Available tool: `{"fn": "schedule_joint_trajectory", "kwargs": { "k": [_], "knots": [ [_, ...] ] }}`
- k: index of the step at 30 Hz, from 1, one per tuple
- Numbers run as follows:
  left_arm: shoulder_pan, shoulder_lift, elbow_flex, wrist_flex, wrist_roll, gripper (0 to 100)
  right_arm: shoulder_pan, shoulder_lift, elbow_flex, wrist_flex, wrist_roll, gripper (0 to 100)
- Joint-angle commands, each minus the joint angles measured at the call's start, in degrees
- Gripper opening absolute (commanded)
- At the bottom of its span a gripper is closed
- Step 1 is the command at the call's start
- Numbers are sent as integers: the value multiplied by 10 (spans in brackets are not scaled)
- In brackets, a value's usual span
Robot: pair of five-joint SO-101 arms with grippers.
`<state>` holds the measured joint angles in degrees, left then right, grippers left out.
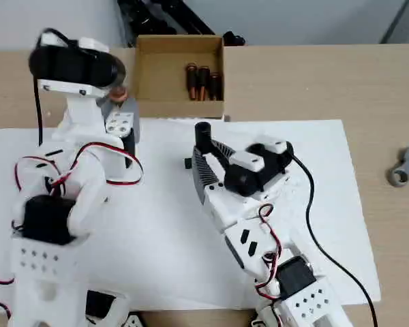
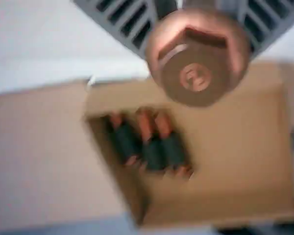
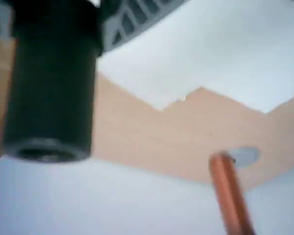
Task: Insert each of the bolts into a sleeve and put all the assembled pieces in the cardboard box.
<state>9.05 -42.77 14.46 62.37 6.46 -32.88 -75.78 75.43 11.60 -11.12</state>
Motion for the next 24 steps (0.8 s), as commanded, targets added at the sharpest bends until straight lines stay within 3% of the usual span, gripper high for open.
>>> {"fn": "schedule_joint_trajectory", "kwargs": {
  "k": [1, 10, 15, 20, 24],
  "knots": [
    [37, -10, -78, -18, 4, 6, 4, -9, 16, -61, 5, 11],
    [124, -10, -132, 11, 9, 6, 4, -10, 55, -77, 1, 11],
    [177, -7, -135, 10, 46, 6, 3, -10, 75, -88, 1, 11],
    [190, 23, -136, 16, 48, 6, 3, -10, 81, -98, 1, 11],
    [185, 57, -135, 18, 91, 6, 3, -10, 81, -96, 1, 11]
  ]
}}
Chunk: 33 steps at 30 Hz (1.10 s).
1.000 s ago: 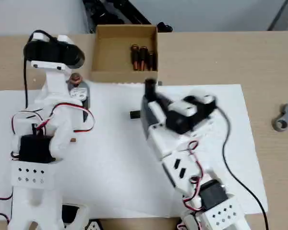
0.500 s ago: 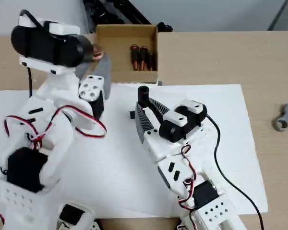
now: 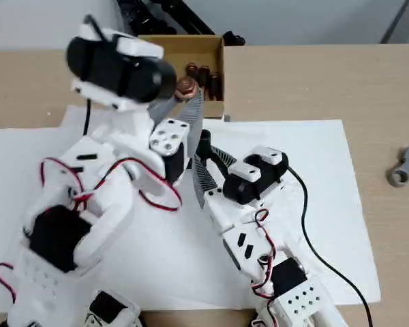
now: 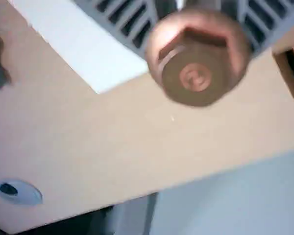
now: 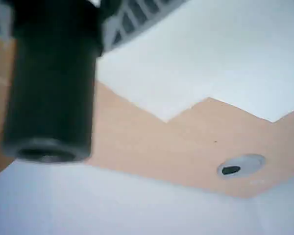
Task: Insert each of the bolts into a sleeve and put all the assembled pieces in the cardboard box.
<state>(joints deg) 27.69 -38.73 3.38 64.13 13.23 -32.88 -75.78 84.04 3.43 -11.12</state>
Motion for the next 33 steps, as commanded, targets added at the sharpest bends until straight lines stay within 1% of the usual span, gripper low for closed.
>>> {"fn": "schedule_joint_trajectory", "kwargs": {
  "k": [1, 11, 17, 25, 28, 33],
  "knots": [
    [-2, 26, -25, 1, 28, 6, 3, -10, -5, -15, 1, 11],
    [-3, 47, -22, 2, 30, 6, 3, -10, -5, -15, 1, 10],
    [-4, 87, -15, 8, 30, 6, 3, -11, -5, -15, 1, 10],
    [-65, 107, -15, 9, 29, 6, 3, -11, -5, -15, 1, 10],
    [-65, 108, -15, 10, 31, 6, 3, -11, -5, -15, 1, 10],
    [-62, 109, -15, 10, 63, 7, 3, -11, -5, -15, 1, 10]
  ]
}}
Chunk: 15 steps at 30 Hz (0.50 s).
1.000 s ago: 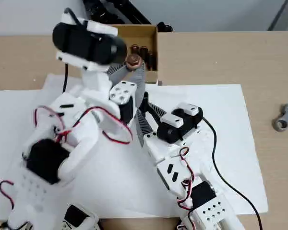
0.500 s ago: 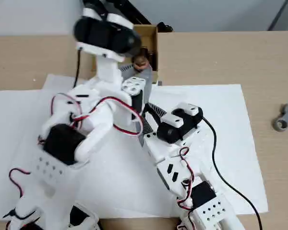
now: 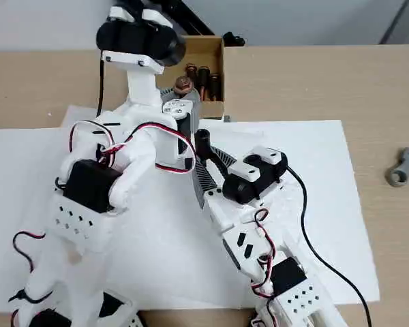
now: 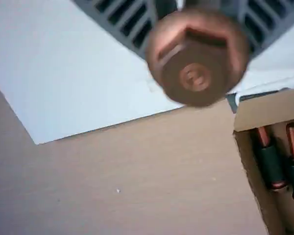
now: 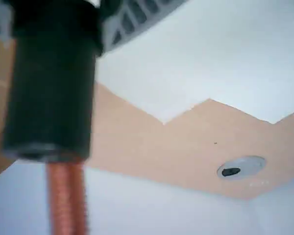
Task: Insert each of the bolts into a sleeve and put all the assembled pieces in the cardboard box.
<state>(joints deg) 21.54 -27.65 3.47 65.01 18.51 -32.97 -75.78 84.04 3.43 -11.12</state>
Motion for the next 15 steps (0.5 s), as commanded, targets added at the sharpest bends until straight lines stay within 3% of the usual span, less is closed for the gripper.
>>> {"fn": "schedule_joint_trajectory", "kwargs": {
  "k": [1, 15],
  "knots": [
    [5, -2, -16, 1, 11, 7, 4, -11, -5, -15, 1, 10],
    [18, -2, -84, 49, 11, 7, 4, -11, -5, -15, 1, 9]
  ]
}}
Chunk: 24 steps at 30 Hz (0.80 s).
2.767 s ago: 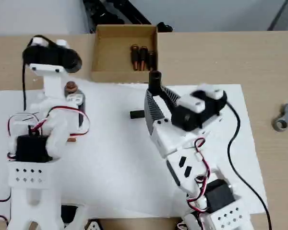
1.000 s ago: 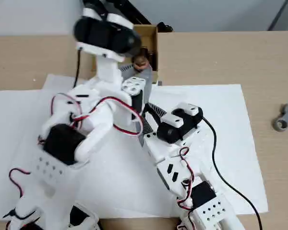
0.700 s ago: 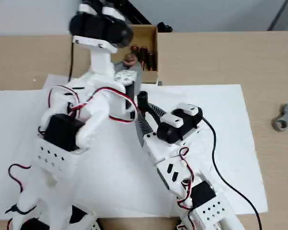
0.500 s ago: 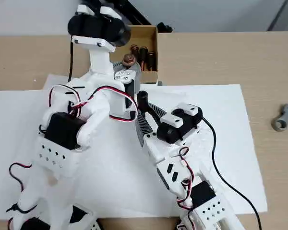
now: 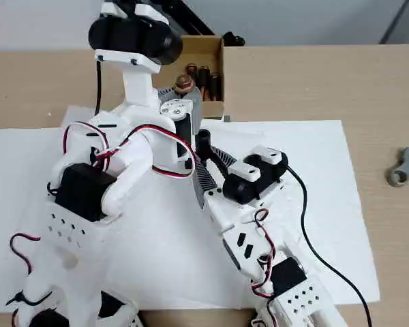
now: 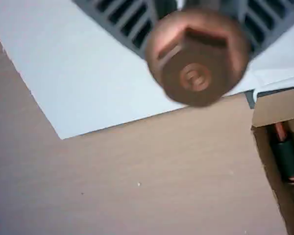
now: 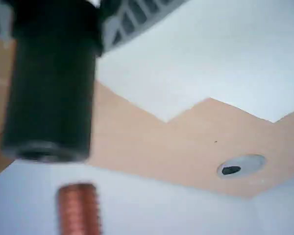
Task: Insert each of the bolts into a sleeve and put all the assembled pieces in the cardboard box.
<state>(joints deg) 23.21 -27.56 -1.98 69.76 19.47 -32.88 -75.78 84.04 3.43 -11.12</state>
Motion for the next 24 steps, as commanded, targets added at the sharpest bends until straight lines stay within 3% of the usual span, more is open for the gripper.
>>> {"fn": "schedule_joint_trajectory", "kwargs": {
  "k": [1, 11, 24],
  "knots": [
    [2, -3, -30, 2, 1, 7, 3, -11, -5, -15, 1, 9],
    [38, -2, -31, 1, 1, 8, 3, -11, -5, -15, 1, 9],
    [12, 4, -22, -1, 0, 8, 3, -11, -5, -15, 1, 9]
  ]
}}
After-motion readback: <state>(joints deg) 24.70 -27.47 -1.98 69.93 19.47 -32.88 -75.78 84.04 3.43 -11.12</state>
